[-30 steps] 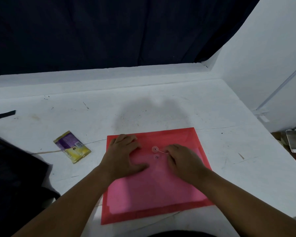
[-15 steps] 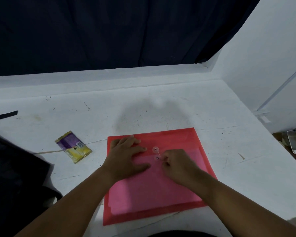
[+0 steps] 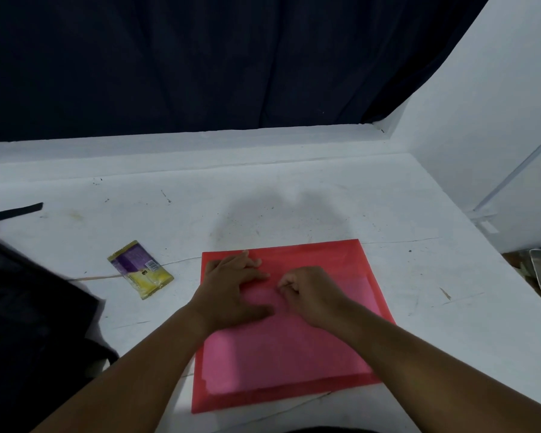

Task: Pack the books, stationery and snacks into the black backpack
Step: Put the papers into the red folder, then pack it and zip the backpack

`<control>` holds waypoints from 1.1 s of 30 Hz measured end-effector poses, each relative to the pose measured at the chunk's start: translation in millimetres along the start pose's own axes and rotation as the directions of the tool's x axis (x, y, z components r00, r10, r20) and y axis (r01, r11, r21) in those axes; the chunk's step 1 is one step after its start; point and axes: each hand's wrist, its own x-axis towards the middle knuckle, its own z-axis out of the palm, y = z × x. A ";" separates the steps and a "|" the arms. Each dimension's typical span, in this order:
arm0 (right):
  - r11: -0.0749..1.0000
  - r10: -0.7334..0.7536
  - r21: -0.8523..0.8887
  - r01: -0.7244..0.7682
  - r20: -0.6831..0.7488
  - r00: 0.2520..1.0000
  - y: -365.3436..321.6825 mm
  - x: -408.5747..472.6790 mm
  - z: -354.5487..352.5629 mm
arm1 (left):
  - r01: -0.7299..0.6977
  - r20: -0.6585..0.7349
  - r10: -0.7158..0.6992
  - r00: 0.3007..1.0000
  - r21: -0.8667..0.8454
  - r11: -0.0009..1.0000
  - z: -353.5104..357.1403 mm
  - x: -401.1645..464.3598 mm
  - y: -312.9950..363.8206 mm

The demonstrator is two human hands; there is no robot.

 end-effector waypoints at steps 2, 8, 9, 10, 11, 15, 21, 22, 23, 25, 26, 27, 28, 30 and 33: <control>1.000 -0.004 -0.026 0.004 -0.015 1.000 2.0 10.8 -5.8 | 0.018 0.031 -0.019 0.999 0.015 1.000 -2.1 2.0 0.5; 0.993 0.119 0.018 -0.120 0.008 0.993 11.9 35.4 -23.8 | 0.020 0.067 -0.023 0.998 0.046 0.999 -3.8 2.5 3.9; 0.992 0.129 0.013 -0.129 0.013 0.992 11.4 38.5 -26.1 | 0.011 0.059 -0.014 0.998 0.041 0.999 -3.2 1.8 3.3; 0.990 0.138 0.009 -0.138 0.019 0.990 10.2 41.0 -28.2 | 0.002 0.046 -0.003 0.999 0.033 0.999 -2.3 1.1 2.0; 0.989 0.144 0.011 -0.144 0.034 0.989 8.8 43.7 -29.4 | -0.008 0.031 0.007 1.000 0.026 1.000 -1.0 0.9 0.7; 0.988 0.151 0.028 -0.152 0.043 0.988 6.8 52.8 -29.4 | -0.033 -0.026 0.033 0.999 0.013 0.999 3.1 0.2 -2.0; 0.973 0.219 0.088 -0.213 -0.067 0.973 25.5 50.0 -27.0 | -0.037 -0.048 0.037 0.998 0.004 0.999 4.2 0.3 -2.3; 0.973 0.221 0.087 -0.214 -0.080 0.972 27.7 48.2 -26.5 | -0.030 -0.044 0.031 0.999 0.013 0.999 4.7 -0.3 -2.3; 0.974 0.220 0.083 -0.213 -0.090 0.971 29.2 46.1 -27.2 | -0.027 -0.045 0.028 0.999 0.021 0.999 5.3 -0.7 -2.2; 0.973 0.223 0.081 -0.215 -0.096 0.970 33.2 40.6 -29.9 | -0.028 -0.052 0.029 0.998 0.035 0.999 6.7 -1.9 -2.6; 0.972 0.227 0.087 -0.219 -0.092 0.970 36.4 36.6 -31.3 | -0.024 -0.054 0.026 0.998 0.041 0.999 7.0 -2.4 -2.8; 0.971 0.230 0.093 -0.222 -0.085 0.970 39.8 31.9 -32.2 | -0.019 -0.056 0.021 0.998 0.046 0.999 7.2 -3.0 -2.8; 0.972 0.223 0.095 -0.216 -0.079 0.972 43.1 26.1 -32.5 | -0.012 -0.059 0.015 0.998 0.049 0.999 7.3 -3.2 -2.9; 0.982 0.181 0.066 -0.176 -0.079 0.980 48.4 12.9 -30.6 | -0.006 -0.065 0.009 0.998 0.047 0.999 8.0 -3.2 -2.9; 0.996 0.071 -0.042 -0.073 -0.026 0.997 48.3 -6.2 -26.3 | -0.005 -0.084 0.007 0.996 0.027 1.000 8.9 -3.2 -3.0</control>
